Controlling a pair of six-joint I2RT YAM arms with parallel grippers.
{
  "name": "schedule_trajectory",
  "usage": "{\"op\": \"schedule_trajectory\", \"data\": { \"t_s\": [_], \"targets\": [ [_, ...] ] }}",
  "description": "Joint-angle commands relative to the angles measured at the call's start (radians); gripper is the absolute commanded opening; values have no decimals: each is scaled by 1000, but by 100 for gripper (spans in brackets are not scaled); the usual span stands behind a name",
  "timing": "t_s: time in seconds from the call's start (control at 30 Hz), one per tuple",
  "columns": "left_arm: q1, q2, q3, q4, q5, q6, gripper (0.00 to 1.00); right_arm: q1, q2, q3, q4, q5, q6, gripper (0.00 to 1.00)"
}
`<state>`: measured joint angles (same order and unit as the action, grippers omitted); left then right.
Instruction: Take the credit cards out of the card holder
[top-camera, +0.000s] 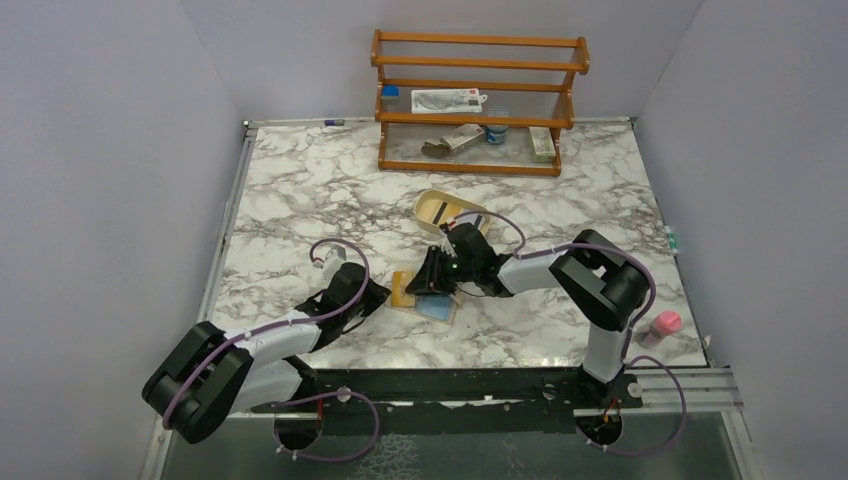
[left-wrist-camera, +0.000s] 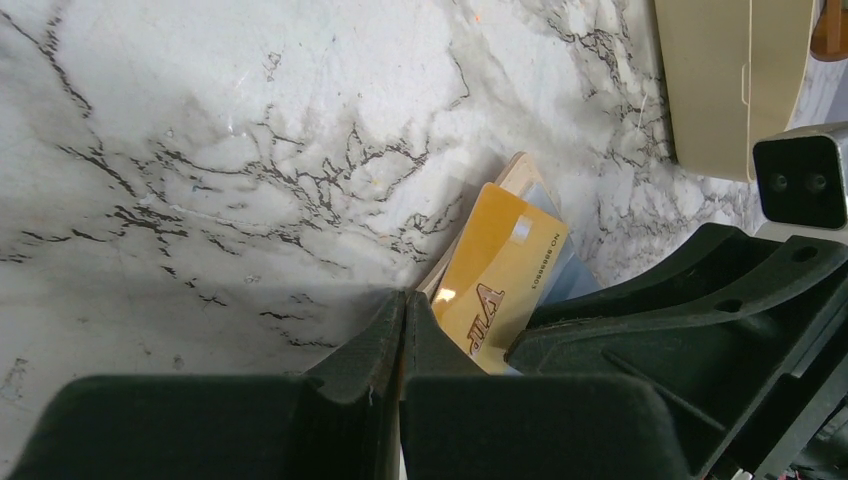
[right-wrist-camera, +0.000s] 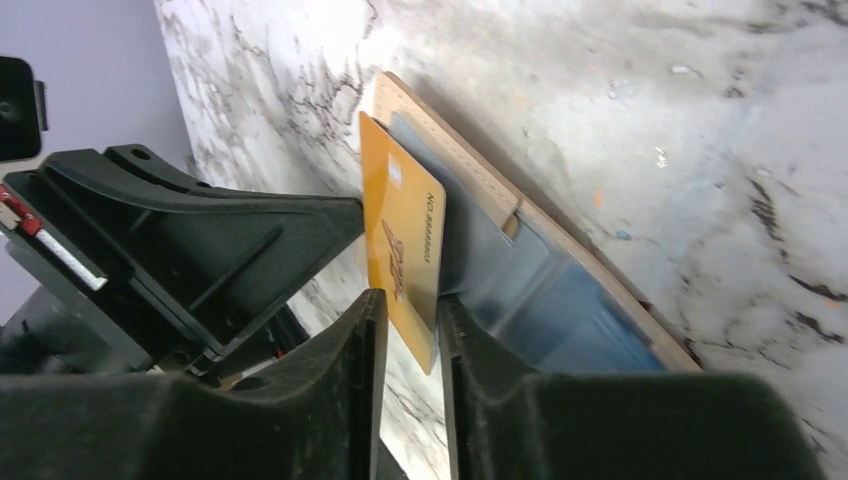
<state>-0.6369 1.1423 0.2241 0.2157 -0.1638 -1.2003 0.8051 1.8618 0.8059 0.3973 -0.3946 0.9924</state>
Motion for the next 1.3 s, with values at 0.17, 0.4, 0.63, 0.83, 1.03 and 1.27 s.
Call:
{"op": "schedule_trajectory", "data": {
  "t_s": [0.17,0.4,0.63,0.83,1.03,1.27],
  "targets": [
    [-8,27,-20,-59,21,8,0,8,15,27,2,-52,-37,47],
    [-9,41,-16,-51,26,9,0,8,13,30,29,-79,-38,51],
    [-9,30,-21,-55,20,8,0,7,-51,62,-186,33,-109,51],
    [-9,39,-17,-52,24,9,0,8,-96,125,-344,180,-184,57],
    [-9,48,-11,-53,25,13,0,7,-105,156,-322,248,-254,66],
    [-9,53,-2,-55,27,16,0,8,-65,154,-171,166,-274,68]
  ]
}}
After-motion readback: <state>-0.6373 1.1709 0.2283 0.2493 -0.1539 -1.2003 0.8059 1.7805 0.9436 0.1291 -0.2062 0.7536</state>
